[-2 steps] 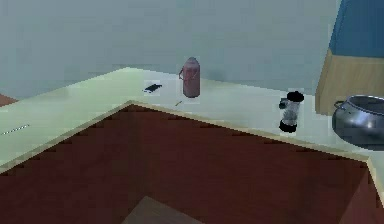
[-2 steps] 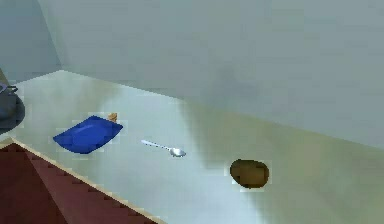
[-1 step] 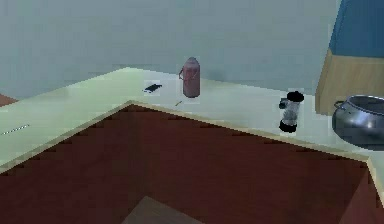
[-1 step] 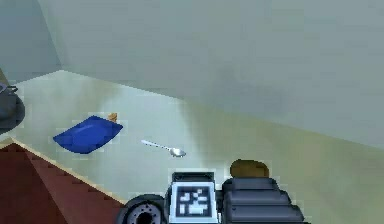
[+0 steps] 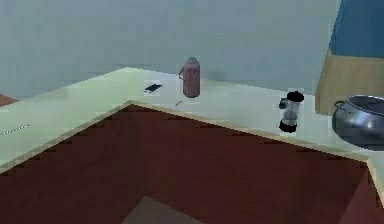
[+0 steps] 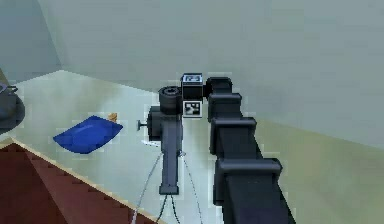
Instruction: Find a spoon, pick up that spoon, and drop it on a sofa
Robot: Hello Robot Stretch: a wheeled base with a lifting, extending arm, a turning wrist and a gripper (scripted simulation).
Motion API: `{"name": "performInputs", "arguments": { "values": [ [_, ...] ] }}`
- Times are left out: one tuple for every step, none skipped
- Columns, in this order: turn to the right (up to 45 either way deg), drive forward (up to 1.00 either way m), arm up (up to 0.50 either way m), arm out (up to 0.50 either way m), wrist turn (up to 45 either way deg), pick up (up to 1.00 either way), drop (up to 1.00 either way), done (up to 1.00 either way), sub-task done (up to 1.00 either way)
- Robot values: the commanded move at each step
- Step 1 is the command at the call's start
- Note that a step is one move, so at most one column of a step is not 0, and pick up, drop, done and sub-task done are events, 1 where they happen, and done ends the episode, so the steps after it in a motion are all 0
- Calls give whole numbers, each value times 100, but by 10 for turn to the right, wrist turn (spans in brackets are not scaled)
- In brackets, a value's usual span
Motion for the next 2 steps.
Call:
{"name": "performInputs", "arguments": {
  "values": [
    [0,0,0,0,450,0,0,0,0],
    [0,0,0,0,450,0,0,0,0]
  ]
}}
